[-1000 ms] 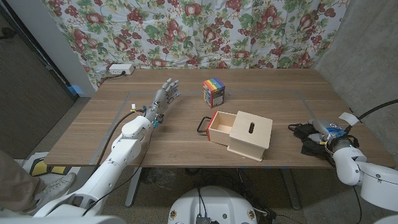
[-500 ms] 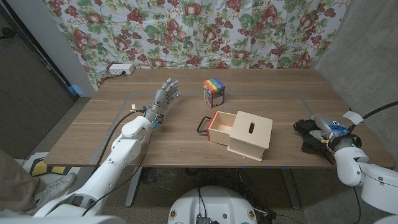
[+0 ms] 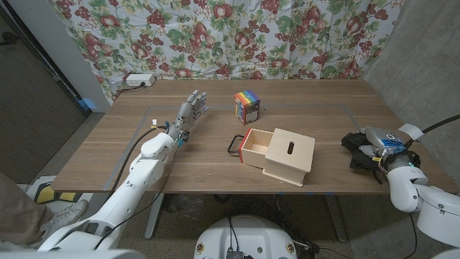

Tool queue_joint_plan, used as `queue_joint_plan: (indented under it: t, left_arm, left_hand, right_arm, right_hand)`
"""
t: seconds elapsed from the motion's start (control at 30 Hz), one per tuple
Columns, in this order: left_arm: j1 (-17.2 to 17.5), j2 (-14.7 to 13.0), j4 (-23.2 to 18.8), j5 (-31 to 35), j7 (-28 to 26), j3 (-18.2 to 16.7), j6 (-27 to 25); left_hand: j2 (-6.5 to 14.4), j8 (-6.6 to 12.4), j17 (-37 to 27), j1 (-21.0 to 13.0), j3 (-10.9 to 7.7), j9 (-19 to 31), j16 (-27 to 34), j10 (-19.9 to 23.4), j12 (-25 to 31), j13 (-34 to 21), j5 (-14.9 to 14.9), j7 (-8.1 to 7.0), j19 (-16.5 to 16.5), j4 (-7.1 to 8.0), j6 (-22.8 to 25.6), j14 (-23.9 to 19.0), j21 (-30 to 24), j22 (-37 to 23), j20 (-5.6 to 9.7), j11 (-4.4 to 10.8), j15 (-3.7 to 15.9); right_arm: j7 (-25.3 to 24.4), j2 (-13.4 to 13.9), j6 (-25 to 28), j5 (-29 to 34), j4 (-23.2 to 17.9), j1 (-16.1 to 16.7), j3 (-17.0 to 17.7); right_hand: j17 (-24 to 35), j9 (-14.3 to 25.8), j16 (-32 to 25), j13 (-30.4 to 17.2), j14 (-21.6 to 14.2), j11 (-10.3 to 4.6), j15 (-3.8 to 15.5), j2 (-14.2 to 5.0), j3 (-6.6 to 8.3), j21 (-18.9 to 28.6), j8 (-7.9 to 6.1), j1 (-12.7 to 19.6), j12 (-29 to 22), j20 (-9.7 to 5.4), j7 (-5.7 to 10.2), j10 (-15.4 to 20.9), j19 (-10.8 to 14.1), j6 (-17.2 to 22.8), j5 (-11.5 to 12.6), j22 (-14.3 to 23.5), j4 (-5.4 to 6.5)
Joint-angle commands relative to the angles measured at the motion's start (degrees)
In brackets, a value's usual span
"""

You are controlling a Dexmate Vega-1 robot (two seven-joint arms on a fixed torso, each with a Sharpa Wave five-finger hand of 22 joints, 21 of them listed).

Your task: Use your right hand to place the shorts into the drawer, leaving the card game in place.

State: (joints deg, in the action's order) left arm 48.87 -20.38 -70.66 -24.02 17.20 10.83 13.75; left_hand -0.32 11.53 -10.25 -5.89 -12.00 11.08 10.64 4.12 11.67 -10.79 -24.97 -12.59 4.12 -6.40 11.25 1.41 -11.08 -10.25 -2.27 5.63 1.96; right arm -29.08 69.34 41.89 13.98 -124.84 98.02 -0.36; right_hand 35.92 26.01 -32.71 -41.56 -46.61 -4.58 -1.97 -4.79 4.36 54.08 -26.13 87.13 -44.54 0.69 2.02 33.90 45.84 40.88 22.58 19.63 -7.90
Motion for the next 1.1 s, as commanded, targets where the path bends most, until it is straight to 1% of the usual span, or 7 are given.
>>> queue_joint_plan:
  t: [0.03,0.07,0.33,0.5,0.77,0.93,1.1]
  left_arm:
    - [-2.2,0.6,3.0,0.4,1.3,0.1,1.0]
    - [-2.3,0.6,3.1,0.5,1.4,0.1,1.1]
    - [-3.4,1.0,4.9,0.7,2.1,0.0,1.3]
    - [-4.7,1.4,6.8,0.8,3.1,0.0,1.8]
    - [-5.7,1.8,8.5,1.3,4.0,0.0,2.3]
    - [-5.8,2.0,9.0,1.3,4.3,-0.2,2.4]
    - [-6.0,2.2,9.4,1.4,4.5,-0.4,2.4]
  left_hand:
    - [-0.2,0.20,-0.3,0.3,0.09,0.1,0.2,-0.1,0.0,-0.2,0.2,-0.01,0.2,0.18,0.4,0.1,-0.3,-0.1,0.21,-0.22,0.57]
    - [-0.2,0.20,-0.3,0.3,0.09,0.1,0.3,-0.2,0.0,-0.2,0.2,-0.01,0.2,0.18,0.4,0.1,-0.3,-0.1,0.21,-0.22,0.56]
    - [-0.2,0.17,-0.3,0.3,0.10,0.1,0.2,-0.1,0.1,-0.2,0.2,-0.01,0.2,0.19,0.4,0.2,-0.3,-0.1,0.20,-0.30,0.59]
    - [-0.2,0.16,-0.3,0.3,0.11,0.1,0.2,-0.1,0.0,-0.2,0.2,-0.01,0.2,0.19,0.4,0.2,-0.3,-0.1,0.27,-0.30,0.58]
    - [-0.2,0.16,-0.3,0.3,0.12,0.1,0.2,-0.1,0.0,-0.2,0.2,-0.01,0.2,0.18,0.4,0.2,-0.3,-0.1,0.33,-0.22,0.56]
    - [-0.2,0.15,-0.2,0.3,0.12,0.1,0.2,-0.2,0.0,-0.2,0.2,-0.01,0.2,0.18,0.5,0.2,-0.3,-0.1,0.38,-0.22,0.51]
    - [-0.1,0.14,-0.2,0.3,0.12,0.1,0.3,-0.2,0.0,-0.2,0.2,-0.01,0.2,0.17,0.5,0.2,-0.3,-0.1,0.42,-0.24,0.43]
  right_arm:
    - [1.5,-1.0,-0.5,3.8,-0.8,-1.1,1.5]
    - [1.8,-1.0,-0.5,4.2,-0.9,-1.4,1.4]
    - [3.1,-2.2,-0.8,5.7,-1.8,-2.7,1.3]
    - [4.1,-2.1,-0.8,7.0,-2.2,-4.3,0.5]
    - [5.1,-2.5,-0.8,8.6,-3.2,-5.3,0.8]
    - [5.0,-4.6,-2.0,8.2,-3.8,-6.0,1.5]
    - [5.5,-4.6,-2.9,9.1,-4.2,-6.6,1.5]
  right_hand:
    - [1.7,0.1,0.0,0.0,-8.4,-0.04,15.47,-0.33,0.55,1.3,-0.56,0.9,-0.5,-12.40,-0.21,1.4,6.2,0.9,-0.2,0.3,-0.30]
    - [1.8,0.0,0.0,-0.1,-8.6,0.23,15.45,-0.28,0.59,1.6,-0.55,0.9,-0.5,-12.40,-0.20,1.5,6.1,1.1,-0.3,0.4,-0.33]
    - [2.0,0.0,0.2,-0.5,-9.2,0.06,15.40,-0.13,0.73,2.8,-0.52,0.8,-0.7,-12.30,-0.20,1.7,5.7,1.3,-0.5,0.4,-0.27]
    - [2.2,0.2,0.5,-0.4,-9.4,0.11,15.39,-0.02,0.87,3.6,-0.59,0.7,-0.7,-12.30,-0.25,2.0,5.2,1.5,-0.7,0.4,-0.26]
    - [2.4,0.4,0.8,-0.6,-9.7,-0.08,15.40,0.00,1.06,4.6,-0.74,0.4,-0.8,-12.18,-0.18,2.4,4.7,1.8,-1.0,0.4,-0.13]
    - [2.6,0.4,0.9,-0.6,-10.1,0.13,15.39,0.07,1.22,5.2,-0.78,0.4,-0.8,-12.29,-0.43,2.9,4.4,2.1,-1.1,0.3,-0.20]
    - [2.7,0.3,1.1,-0.5,-10.4,0.11,15.37,0.13,1.36,5.8,-0.89,0.3,-0.8,-12.21,-0.54,3.3,4.0,2.7,-1.3,0.2,-0.16]
